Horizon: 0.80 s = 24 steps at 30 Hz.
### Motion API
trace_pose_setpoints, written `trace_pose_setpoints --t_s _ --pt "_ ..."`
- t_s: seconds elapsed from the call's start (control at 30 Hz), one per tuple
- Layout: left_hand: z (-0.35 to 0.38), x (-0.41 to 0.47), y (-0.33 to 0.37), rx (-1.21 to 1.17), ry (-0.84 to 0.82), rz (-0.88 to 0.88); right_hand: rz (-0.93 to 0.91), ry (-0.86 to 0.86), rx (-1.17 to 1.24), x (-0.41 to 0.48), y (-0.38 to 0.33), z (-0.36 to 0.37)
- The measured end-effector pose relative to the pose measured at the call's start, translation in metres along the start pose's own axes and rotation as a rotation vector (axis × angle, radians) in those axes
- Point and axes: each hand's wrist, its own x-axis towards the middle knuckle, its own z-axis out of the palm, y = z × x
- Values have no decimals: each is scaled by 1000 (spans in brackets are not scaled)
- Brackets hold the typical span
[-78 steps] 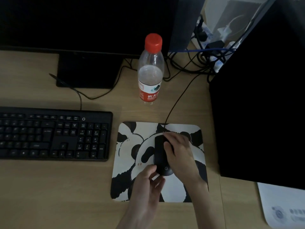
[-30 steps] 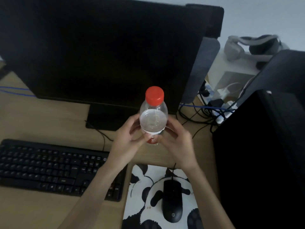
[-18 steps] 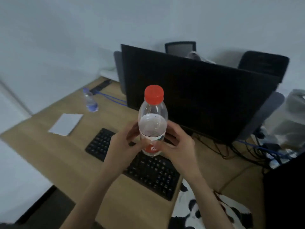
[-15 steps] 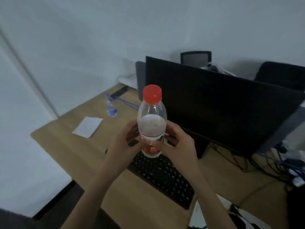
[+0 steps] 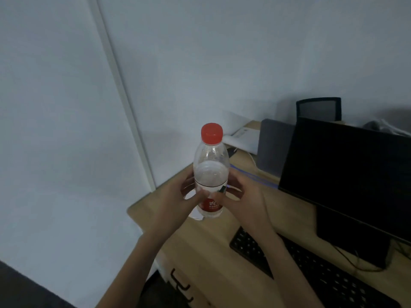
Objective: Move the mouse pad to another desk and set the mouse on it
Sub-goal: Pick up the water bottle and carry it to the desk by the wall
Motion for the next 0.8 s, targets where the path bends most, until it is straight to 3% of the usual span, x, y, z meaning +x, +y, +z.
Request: trace_pose_setpoints --t_s 0.3,0.8 --pt "-64 81 -82 35 -59 -35 54 46 -50 84 48 73" --pt "-90 240 -220 31 -278 -69 231 219 -113 220 155 127"
